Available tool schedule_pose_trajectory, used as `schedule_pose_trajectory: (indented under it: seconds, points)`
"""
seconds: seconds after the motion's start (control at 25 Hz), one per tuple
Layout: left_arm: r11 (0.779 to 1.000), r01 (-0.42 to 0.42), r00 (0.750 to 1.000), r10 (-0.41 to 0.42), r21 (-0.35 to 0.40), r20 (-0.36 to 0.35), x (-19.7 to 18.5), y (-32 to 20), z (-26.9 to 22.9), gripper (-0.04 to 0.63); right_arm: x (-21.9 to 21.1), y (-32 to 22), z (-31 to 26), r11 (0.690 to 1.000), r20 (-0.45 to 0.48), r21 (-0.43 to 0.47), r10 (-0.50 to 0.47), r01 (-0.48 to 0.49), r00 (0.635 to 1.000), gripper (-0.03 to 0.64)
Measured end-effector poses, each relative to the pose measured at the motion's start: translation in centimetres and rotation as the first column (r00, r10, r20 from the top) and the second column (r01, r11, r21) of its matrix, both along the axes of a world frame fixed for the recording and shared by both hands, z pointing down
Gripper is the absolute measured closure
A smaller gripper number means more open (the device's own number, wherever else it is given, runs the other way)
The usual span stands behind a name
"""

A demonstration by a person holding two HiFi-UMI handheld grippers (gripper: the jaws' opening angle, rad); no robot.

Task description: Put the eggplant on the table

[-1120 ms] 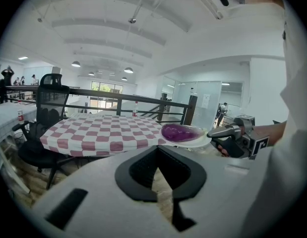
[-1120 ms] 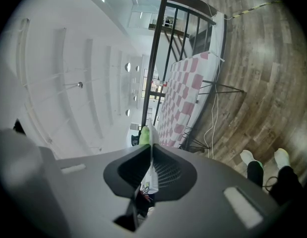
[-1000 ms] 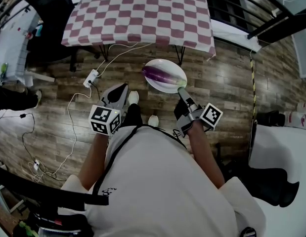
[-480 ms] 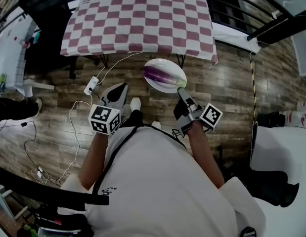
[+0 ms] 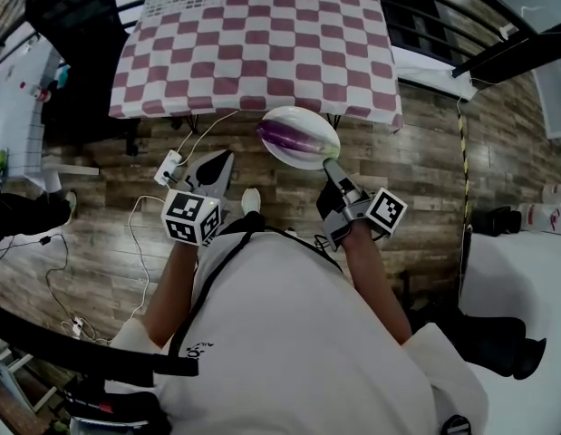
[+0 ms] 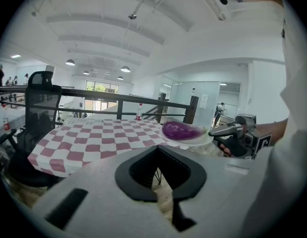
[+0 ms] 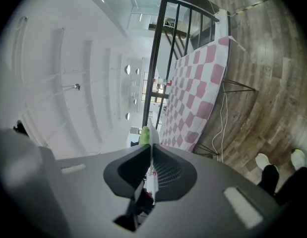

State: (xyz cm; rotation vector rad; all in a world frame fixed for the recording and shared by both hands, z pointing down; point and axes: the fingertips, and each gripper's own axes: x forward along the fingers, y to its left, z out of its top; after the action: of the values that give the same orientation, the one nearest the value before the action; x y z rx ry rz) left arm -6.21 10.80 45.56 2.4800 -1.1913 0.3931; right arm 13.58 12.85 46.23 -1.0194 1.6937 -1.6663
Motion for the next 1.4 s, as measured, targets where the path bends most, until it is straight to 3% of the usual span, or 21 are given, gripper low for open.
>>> schedule_pose_trajectory:
  seconds: [0.56,1.4]
  points:
    - [0.999,-0.032,0.999,0.032,-0.007,-0.013,-4.0,-5.6,0.2,0.594,-4.2,-5.1,-0.1,1.000,-0.008,-0.012,0.018,-0.018,1.000,0.592]
    - [1.000,-0.015,1.000,0.015,-0.018,-0.020,-11.6,-9.7,1.7,0.594,-10.7,-9.4,0.3,1.000,0.006,-0.017,0.022,-0.022,1.000,0.592]
